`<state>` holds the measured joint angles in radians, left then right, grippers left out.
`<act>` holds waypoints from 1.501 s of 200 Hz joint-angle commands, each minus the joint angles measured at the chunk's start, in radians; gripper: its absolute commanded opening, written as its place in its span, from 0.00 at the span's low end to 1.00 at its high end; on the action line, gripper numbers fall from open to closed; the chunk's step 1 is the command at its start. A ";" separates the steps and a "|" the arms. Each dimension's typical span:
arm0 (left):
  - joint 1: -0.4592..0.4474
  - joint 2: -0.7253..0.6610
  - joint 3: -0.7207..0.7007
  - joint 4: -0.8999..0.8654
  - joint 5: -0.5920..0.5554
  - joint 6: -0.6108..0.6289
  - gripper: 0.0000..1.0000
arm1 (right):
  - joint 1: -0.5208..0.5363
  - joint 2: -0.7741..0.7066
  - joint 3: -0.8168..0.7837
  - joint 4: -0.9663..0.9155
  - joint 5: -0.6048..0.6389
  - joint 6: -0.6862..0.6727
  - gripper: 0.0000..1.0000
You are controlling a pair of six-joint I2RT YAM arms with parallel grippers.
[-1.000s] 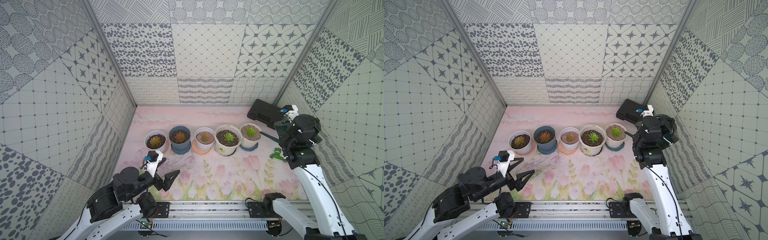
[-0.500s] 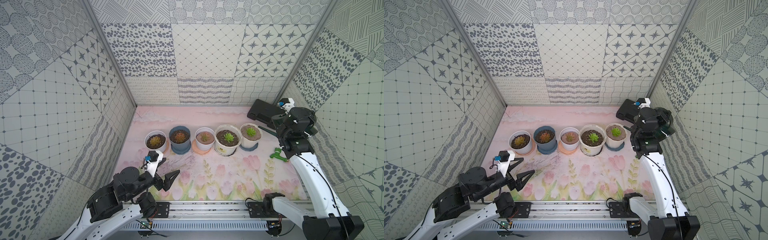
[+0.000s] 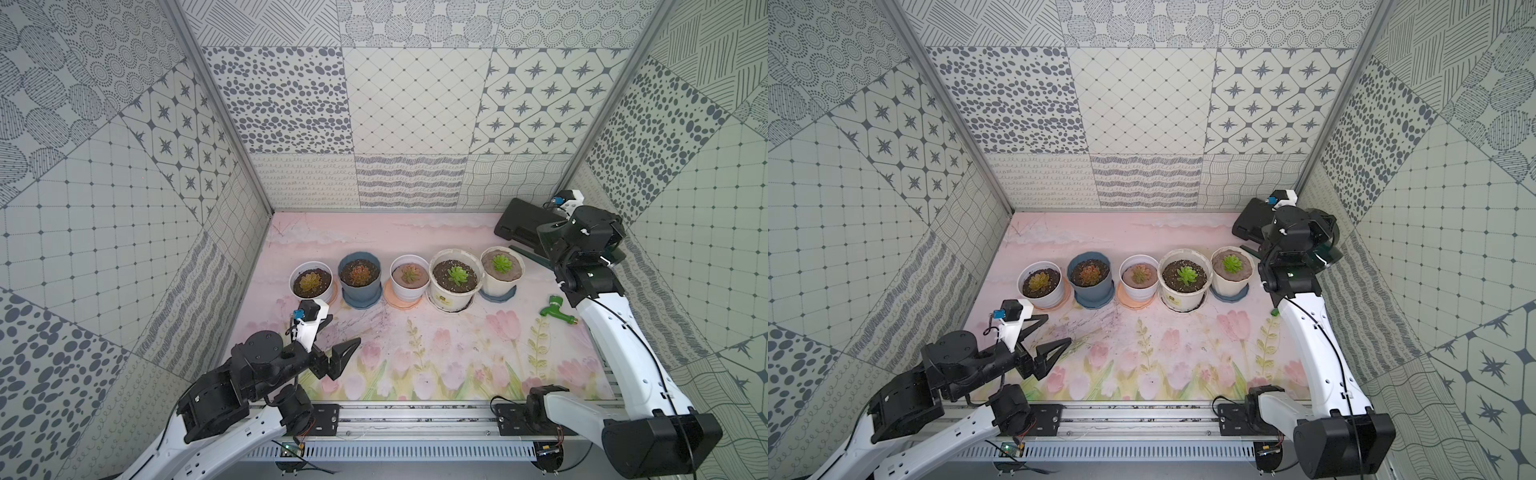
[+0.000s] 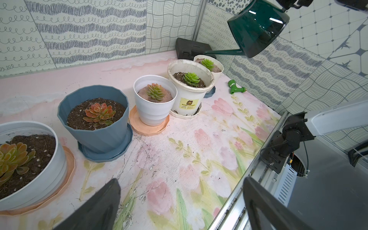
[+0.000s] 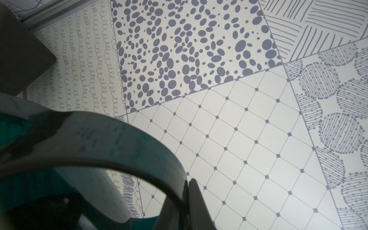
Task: Water the succulent around the soil edge
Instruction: Water the soil of the potted plant with water.
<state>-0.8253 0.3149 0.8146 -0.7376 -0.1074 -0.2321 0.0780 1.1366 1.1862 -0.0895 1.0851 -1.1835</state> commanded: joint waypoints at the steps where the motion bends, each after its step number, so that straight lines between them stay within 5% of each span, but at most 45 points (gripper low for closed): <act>1: 0.023 0.008 -0.001 0.017 0.019 0.027 0.99 | 0.012 0.012 0.039 0.067 -0.001 0.046 0.00; 300: 0.060 0.006 -0.002 0.022 0.054 0.020 0.99 | 0.135 -0.060 0.052 0.019 0.022 0.025 0.00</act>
<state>-0.7830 0.3195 0.8146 -0.7372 -0.0715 -0.2325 0.2081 1.1213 1.1969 -0.1337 1.0897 -1.1587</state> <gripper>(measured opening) 0.988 0.099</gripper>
